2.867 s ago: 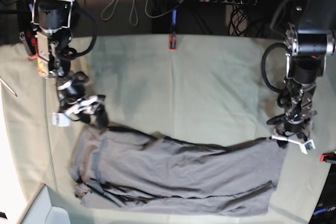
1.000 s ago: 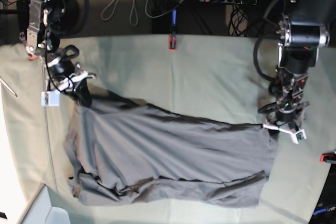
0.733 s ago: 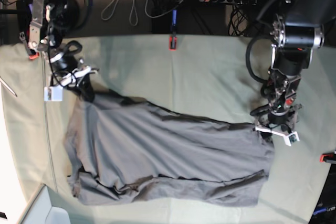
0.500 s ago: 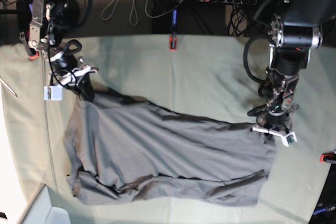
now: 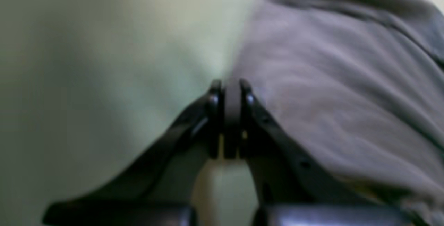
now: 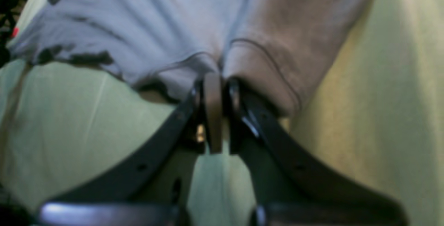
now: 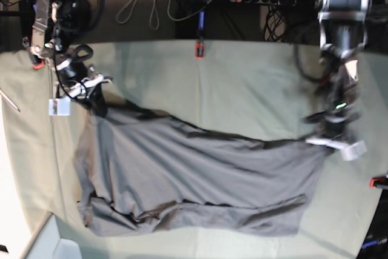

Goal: Layout the t-shirt on the table in an organized manner, then fold the t-shirt properly

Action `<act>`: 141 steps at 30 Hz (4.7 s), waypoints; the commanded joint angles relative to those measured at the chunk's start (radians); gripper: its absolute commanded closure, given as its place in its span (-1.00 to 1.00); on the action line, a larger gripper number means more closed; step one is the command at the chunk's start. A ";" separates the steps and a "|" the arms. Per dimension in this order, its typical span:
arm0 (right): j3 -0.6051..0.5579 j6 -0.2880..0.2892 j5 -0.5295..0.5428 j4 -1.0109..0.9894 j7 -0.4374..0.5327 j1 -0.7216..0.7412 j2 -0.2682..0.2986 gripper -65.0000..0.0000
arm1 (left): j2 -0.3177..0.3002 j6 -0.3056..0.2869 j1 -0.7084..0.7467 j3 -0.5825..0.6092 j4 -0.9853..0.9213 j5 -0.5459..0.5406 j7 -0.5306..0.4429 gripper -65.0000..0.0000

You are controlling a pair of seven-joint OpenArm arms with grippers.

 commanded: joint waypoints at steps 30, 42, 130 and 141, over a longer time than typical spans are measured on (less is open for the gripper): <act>0.065 0.014 0.019 0.395 -0.254 0.256 0.049 0.99 | -0.010 -0.016 -0.168 -0.318 0.590 -0.018 0.350 1.00; 0.056 0.015 0.019 0.477 -0.249 0.043 0.068 1.00 | -0.007 -0.016 0.039 -0.402 0.617 -0.020 0.342 1.00; 0.002 0.085 0.021 0.290 -0.180 -0.011 0.153 -0.31 | 0.045 -0.016 0.321 -0.339 0.689 -0.020 0.165 1.00; -0.119 0.085 0.019 0.120 -0.180 -0.081 0.153 -0.31 | 0.048 -0.016 0.321 -0.339 0.691 -0.020 0.165 1.00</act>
